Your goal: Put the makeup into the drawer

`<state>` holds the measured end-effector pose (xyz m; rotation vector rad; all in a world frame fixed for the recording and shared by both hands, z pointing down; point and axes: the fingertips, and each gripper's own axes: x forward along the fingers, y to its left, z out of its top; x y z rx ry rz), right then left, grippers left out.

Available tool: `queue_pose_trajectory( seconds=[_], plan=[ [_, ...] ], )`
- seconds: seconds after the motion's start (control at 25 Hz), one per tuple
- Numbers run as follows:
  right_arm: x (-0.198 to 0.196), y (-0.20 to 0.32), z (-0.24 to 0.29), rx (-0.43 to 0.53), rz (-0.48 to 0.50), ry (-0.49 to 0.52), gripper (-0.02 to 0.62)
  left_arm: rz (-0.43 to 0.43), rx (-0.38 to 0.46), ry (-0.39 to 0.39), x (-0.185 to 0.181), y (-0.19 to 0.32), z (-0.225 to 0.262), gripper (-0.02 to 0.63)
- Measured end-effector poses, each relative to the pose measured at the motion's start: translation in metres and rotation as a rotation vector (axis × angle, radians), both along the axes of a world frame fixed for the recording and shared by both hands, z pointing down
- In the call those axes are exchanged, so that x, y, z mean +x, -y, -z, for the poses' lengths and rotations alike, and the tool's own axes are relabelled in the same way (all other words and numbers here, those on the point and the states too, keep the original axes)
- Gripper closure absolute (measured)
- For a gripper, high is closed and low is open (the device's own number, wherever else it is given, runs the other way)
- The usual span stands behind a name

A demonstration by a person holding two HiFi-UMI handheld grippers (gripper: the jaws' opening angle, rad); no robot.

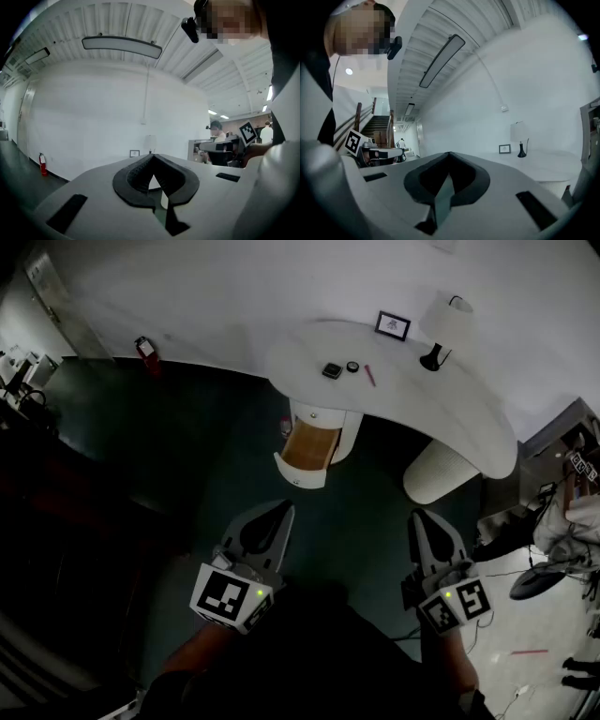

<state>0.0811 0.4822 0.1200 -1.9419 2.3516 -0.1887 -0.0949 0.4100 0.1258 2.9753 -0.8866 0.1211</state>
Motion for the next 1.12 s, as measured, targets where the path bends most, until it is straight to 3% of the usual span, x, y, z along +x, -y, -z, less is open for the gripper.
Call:
queue_pose_trajectory(
  seconds=[0.4, 0.8, 1.12],
  plan=[
    [0.009, -0.005, 0.004, 0.029, -0.009, 0.046, 0.58, -0.007, -0.022, 0.009, 0.012, -0.003, -0.005, 0.597],
    [0.072, -0.038, -0.001, 0.033, -0.039, -0.031, 0.58, -0.012, -0.034, -0.012, 0.065, -0.016, -0.005, 0.597],
    [0.096, -0.02, -0.018, 0.01, 0.009, 0.01, 0.578, 0.011, -0.037, -0.039, 0.096, -0.004, -0.011, 0.597]
  ],
)
